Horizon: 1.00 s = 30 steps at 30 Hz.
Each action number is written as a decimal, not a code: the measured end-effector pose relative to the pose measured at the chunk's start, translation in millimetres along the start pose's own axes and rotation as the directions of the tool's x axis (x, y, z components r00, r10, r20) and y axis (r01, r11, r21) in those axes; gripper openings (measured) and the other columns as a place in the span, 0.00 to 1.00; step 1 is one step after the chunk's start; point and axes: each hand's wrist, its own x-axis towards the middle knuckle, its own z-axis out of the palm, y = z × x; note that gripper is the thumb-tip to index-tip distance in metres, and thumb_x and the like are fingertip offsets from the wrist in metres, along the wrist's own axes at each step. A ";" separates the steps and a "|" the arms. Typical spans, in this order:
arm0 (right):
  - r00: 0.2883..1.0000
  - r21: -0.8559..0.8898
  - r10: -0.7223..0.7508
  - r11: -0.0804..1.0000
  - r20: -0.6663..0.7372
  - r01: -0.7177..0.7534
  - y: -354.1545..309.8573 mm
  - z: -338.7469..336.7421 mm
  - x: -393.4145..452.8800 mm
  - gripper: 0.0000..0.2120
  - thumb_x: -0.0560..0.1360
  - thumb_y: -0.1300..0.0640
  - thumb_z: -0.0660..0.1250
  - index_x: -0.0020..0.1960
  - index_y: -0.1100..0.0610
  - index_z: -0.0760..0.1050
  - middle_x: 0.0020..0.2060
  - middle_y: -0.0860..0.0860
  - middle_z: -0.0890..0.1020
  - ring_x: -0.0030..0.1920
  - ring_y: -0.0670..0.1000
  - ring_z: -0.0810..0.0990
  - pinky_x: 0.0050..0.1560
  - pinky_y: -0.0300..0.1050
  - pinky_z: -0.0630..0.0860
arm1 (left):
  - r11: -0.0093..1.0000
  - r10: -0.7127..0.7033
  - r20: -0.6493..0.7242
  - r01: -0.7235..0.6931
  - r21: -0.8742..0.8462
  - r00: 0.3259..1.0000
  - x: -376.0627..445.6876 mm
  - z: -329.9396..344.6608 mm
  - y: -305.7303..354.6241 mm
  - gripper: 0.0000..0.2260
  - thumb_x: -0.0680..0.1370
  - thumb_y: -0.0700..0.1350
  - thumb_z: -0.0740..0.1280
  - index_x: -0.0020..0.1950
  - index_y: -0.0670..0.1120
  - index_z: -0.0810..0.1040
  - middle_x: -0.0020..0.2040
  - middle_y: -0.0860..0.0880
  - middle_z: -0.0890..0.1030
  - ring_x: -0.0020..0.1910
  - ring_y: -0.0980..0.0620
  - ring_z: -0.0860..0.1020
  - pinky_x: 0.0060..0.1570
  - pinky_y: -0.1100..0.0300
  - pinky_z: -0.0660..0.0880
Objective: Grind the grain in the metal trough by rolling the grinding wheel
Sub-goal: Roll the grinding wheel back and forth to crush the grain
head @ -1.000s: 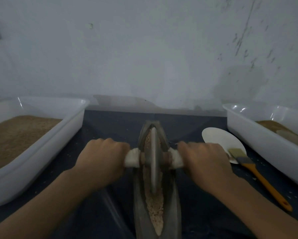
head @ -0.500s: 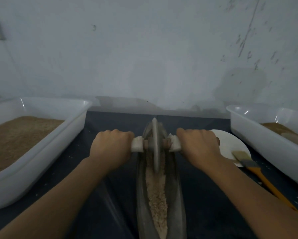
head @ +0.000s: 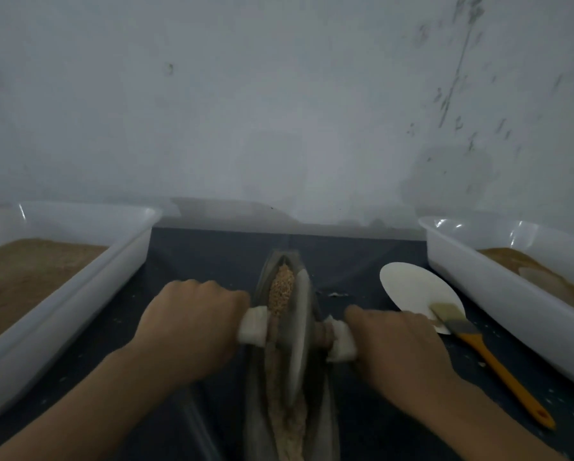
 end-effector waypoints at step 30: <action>0.998 -0.041 0.061 0.997 -0.018 -0.062 2.1 21.1 57.8 0.13 0.67 0.57 0.71 0.45 0.53 0.68 0.36 0.49 0.78 0.32 0.54 0.76 0.27 0.42 0.67 | 0.996 -0.092 -0.139 0.089 -0.027 0.986 29.8 29.0 -5.0 0.14 0.72 0.59 0.65 0.39 0.57 0.61 0.31 0.56 0.65 0.29 0.57 0.63 0.28 0.60 0.54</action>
